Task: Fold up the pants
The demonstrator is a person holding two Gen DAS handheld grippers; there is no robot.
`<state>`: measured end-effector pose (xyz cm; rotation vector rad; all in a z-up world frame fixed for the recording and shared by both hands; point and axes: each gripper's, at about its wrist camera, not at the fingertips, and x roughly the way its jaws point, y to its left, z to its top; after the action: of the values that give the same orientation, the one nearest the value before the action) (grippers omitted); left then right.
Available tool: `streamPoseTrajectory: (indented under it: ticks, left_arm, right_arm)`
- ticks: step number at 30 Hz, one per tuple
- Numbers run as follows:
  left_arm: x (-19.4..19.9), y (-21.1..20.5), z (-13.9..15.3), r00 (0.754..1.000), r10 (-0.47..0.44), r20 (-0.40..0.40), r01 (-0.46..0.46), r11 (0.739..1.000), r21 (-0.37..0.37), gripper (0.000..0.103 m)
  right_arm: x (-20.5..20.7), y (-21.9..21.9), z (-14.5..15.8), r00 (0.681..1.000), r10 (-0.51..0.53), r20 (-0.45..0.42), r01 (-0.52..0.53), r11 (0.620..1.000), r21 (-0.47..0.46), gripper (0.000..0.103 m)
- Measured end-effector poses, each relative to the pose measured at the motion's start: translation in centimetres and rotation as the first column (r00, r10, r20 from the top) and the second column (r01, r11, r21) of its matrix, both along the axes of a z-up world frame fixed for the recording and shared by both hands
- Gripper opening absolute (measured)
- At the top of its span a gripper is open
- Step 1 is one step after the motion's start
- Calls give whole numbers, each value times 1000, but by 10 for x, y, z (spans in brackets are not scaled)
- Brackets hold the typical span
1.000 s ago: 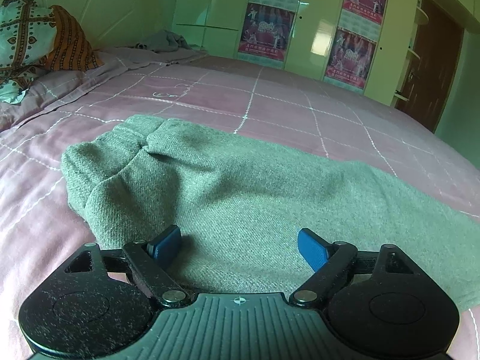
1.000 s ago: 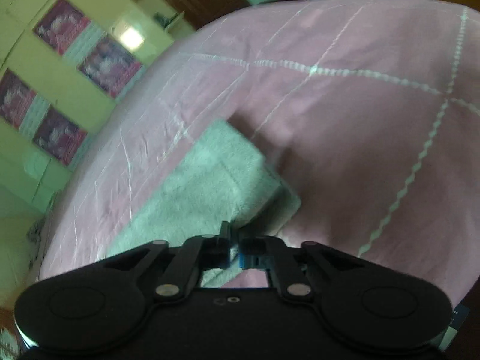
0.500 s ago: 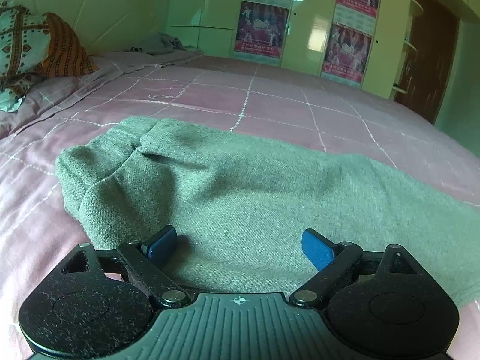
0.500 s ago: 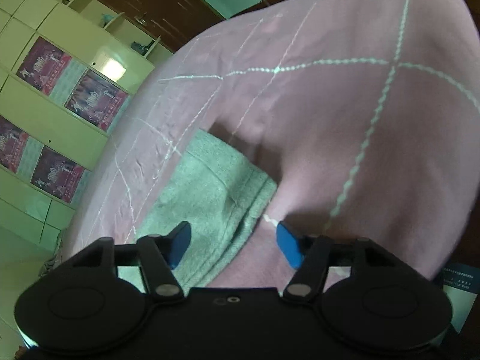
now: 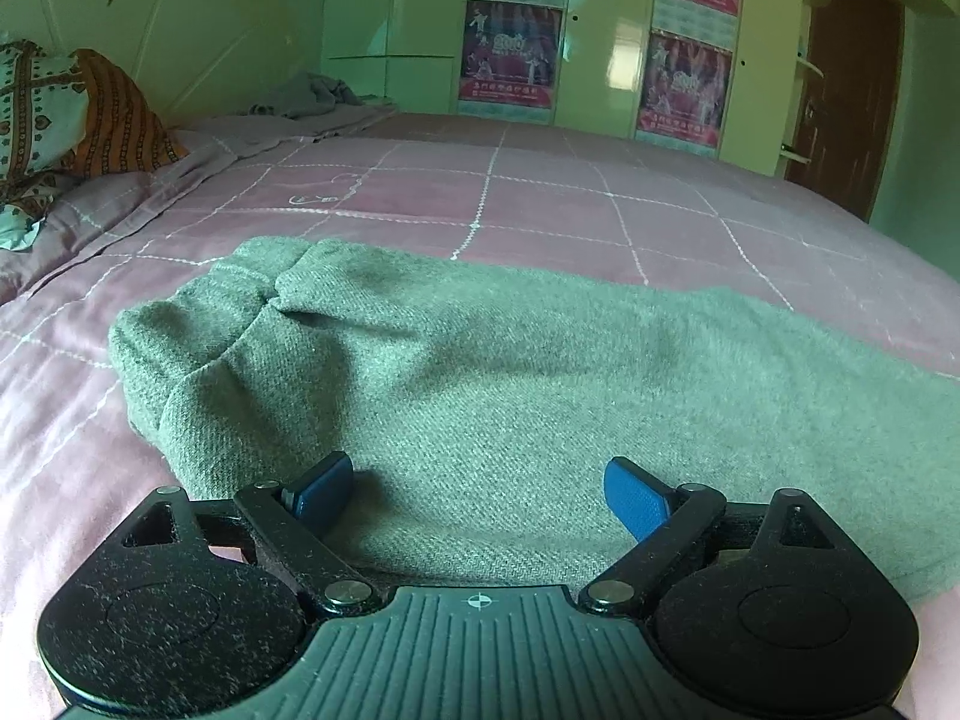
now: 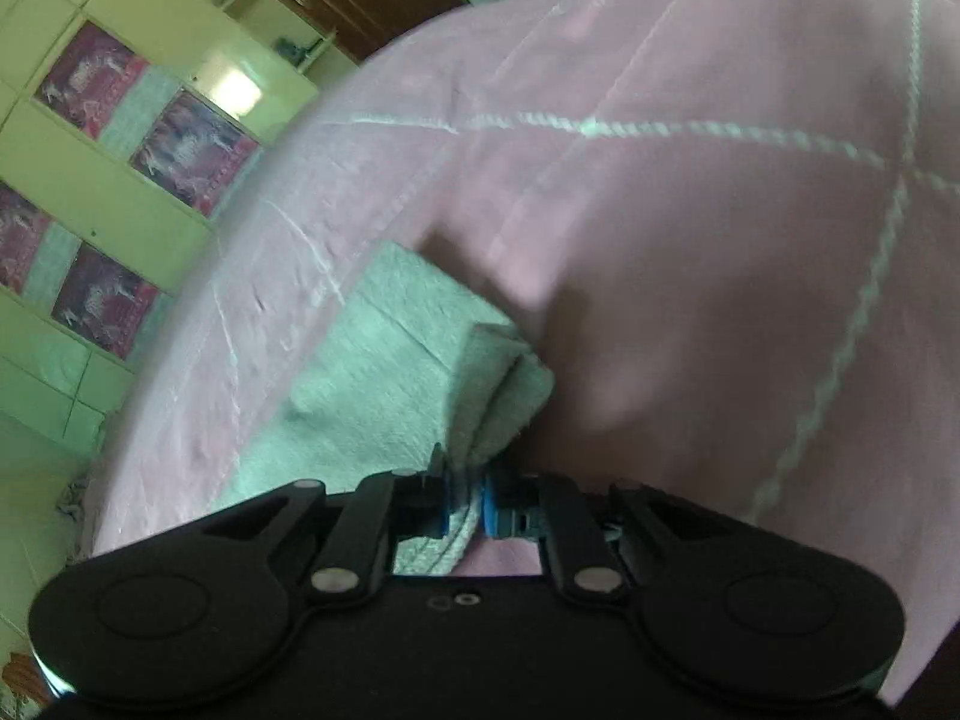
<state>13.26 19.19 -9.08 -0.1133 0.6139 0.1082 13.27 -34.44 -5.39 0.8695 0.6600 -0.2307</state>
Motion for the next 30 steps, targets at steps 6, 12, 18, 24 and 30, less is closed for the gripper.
streamPoseTrajectory:
  ticks: [6,12,18,24,30]
  left_arm:
    - [-34,19,42,984,80,160,-87,995,38,90]
    - [2,94,10,943,277,-186,-288,957,-33,90]
    - [-15,101,4,951,265,-157,-282,954,-97,94]
    - [-17,106,6,957,256,-134,-275,949,-156,94]
    - [-18,115,8,962,232,-144,-255,952,-171,94]
  right_arm:
    - [-6,2,0,1000,19,13,-20,1000,17,11]
    - [3,5,-1,1000,29,2,-29,1000,-2,11]
    - [13,3,-4,999,38,5,-38,999,5,18]
    - [27,21,11,999,33,-29,-36,993,-116,12]
    - [42,67,58,996,54,68,-35,969,-245,12]
